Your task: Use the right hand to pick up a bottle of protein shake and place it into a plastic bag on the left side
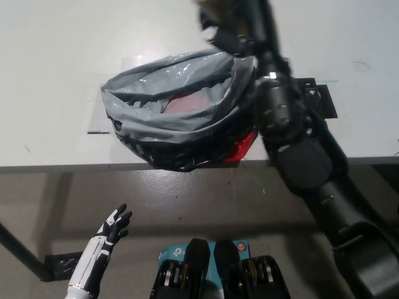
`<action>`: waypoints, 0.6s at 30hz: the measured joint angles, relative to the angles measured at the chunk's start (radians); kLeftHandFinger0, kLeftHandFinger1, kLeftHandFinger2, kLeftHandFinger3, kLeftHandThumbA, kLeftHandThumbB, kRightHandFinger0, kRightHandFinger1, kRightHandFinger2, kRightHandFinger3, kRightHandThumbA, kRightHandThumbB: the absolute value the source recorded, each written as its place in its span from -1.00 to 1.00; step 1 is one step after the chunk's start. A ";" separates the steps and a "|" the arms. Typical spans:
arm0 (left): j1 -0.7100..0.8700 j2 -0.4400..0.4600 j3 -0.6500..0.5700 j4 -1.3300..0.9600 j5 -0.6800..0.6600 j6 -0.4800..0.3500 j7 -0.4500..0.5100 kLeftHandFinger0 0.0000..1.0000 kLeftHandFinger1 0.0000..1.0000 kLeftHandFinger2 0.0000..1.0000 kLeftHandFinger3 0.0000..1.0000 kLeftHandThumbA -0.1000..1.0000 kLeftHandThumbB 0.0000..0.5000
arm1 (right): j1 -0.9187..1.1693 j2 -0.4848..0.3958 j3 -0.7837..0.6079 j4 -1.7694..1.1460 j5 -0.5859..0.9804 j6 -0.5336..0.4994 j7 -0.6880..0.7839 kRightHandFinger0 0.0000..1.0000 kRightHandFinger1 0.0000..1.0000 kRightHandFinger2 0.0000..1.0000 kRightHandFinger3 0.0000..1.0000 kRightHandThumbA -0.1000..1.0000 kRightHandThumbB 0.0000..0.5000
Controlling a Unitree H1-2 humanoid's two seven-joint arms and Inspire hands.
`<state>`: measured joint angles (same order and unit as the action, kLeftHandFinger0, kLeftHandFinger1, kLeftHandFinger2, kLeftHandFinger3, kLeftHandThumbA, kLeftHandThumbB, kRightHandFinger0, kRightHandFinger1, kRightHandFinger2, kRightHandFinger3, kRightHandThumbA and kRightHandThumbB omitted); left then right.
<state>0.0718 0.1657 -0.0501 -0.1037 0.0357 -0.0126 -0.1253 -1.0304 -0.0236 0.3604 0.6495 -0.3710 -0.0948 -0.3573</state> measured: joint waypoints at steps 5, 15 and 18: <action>-0.006 0.001 -0.005 0.000 0.003 0.000 0.000 1.00 1.00 1.00 1.00 1.00 -0.53 | -0.074 0.001 0.149 0.138 -0.103 -0.002 -0.007 -1.00 -0.44 0.47 0.58 -1.00 -0.21; -0.041 0.021 -0.024 -0.002 0.016 0.002 -0.004 1.00 1.00 1.00 1.00 1.00 -0.68 | -0.181 0.012 0.393 0.413 -0.294 -0.021 -0.039 -1.00 -0.62 0.28 -0.04 -1.00 -0.10; -0.055 0.030 -0.028 -0.002 0.021 0.002 -0.006 1.00 1.00 1.00 1.00 1.00 -0.72 | -0.187 0.015 0.406 0.450 -0.318 -0.033 -0.033 -0.94 -0.20 0.74 0.40 -1.00 -0.34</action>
<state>0.0170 0.1959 -0.0779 -0.1054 0.0565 -0.0102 -0.1311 -1.2172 -0.0090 0.7669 1.0992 -0.6893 -0.1276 -0.3903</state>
